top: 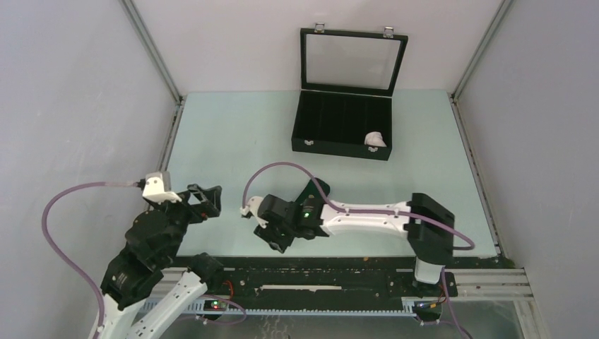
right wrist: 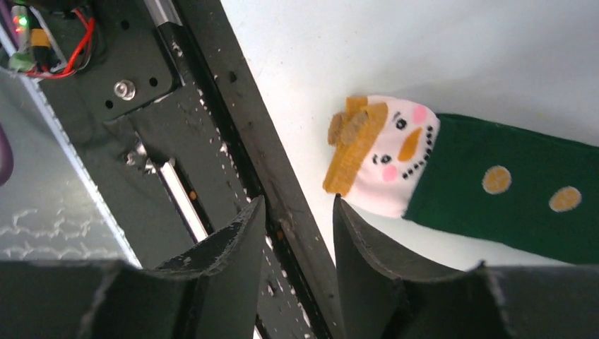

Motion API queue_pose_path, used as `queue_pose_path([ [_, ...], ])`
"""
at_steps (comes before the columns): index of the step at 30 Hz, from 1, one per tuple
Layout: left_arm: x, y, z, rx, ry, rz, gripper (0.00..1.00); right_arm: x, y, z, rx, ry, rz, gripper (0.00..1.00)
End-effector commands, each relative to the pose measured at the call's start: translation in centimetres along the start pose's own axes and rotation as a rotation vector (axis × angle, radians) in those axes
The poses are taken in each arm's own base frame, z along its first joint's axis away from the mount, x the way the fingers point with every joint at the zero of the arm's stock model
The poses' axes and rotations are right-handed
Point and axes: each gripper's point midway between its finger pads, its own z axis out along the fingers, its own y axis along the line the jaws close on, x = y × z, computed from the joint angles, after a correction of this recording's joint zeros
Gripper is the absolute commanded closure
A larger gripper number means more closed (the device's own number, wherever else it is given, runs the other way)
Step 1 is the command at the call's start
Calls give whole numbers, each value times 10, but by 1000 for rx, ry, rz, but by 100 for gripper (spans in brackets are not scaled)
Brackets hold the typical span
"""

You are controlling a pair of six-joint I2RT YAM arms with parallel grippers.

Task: Roll the socks
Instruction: Roll a pair of socks at the center of the board.

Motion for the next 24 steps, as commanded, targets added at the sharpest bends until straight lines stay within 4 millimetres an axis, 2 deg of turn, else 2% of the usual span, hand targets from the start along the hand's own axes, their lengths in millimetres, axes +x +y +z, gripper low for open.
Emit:
queue_pose_path([
  [1,5,25,-7,-87,-30,17,0,3,6,15,29,73,28,54],
  [5,1,35,-17,-110,-74,-30,0,7,9,30,36,114,36,55],
  [9,1,38,-21,-105,-106,-59,0,9,-3,40,109,133,45,55],
  [14,4,40,-20,-105,-114,-76,0,8,-14,41,168,128,44,53],
  [24,9,37,-14,-106,-96,-63,0,10,-17,51,177,132,45,48],
])
